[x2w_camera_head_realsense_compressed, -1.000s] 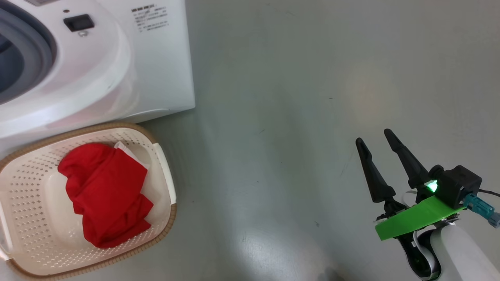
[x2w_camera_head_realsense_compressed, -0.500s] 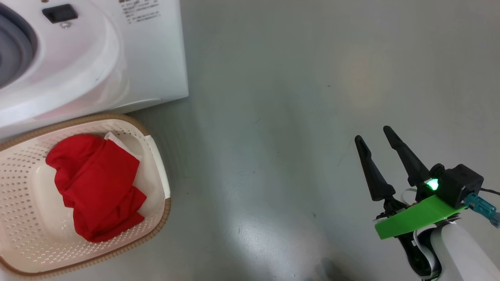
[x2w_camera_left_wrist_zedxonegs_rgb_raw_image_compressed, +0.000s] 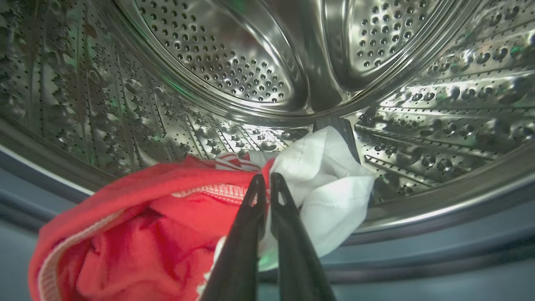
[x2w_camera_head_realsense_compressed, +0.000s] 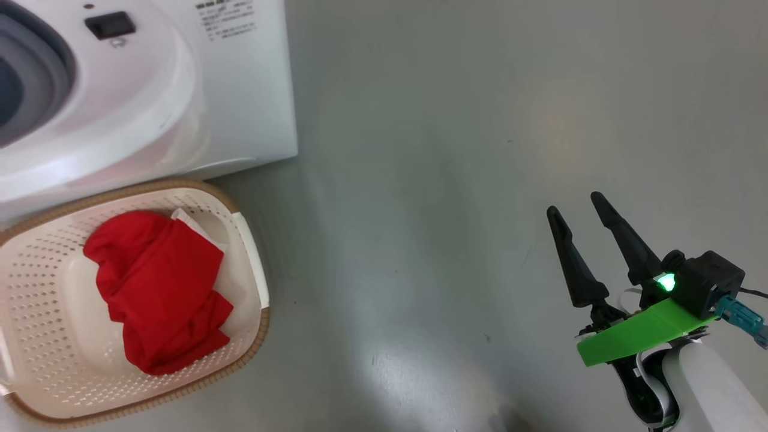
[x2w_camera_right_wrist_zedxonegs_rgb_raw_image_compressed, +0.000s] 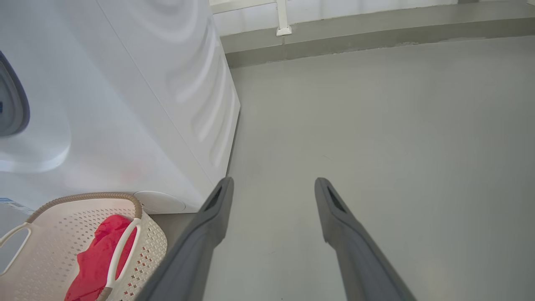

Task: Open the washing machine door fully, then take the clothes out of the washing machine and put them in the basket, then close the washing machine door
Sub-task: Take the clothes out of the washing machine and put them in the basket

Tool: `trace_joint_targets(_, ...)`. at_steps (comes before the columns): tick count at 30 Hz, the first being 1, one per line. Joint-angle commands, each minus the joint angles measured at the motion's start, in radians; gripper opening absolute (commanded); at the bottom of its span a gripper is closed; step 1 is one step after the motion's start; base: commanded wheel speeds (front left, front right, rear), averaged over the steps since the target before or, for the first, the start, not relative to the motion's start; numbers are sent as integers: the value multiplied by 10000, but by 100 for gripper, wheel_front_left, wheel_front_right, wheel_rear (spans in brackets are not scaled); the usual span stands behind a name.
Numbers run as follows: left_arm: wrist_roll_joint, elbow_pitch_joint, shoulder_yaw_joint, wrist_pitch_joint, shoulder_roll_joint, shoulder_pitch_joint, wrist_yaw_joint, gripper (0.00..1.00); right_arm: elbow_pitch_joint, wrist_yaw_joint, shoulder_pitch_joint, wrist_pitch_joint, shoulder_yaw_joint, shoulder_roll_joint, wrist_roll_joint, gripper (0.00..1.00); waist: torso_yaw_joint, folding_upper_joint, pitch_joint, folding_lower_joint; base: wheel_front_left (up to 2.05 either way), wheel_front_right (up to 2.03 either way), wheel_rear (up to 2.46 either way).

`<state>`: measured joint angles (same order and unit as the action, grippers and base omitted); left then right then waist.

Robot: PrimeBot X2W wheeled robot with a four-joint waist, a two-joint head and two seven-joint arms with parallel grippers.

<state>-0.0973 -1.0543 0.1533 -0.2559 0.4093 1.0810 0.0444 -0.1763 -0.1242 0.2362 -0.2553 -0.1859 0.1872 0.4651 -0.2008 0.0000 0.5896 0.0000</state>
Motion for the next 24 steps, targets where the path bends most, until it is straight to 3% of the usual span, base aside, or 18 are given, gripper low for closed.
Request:
trace_joint_targets(1,-229,508,336,-59,405,-433,-63,0,164,-65,-2,-65,-170,152,-5,100,122,0,-203,0,0,0,0)
trace_joint_targets(10,-963,2388,1487,-59,-463,-1631,-635,0,47,-65,-137,-65,-117,255,12,100,545,0,-838,0,0,0,0)
trace_joint_targets(24,-977,4566,2846,-59,-2031,-3152,-1591,0,-166,-65,-289,-65,102,151,29,100,1087,0,-1745,0,0,0,0)
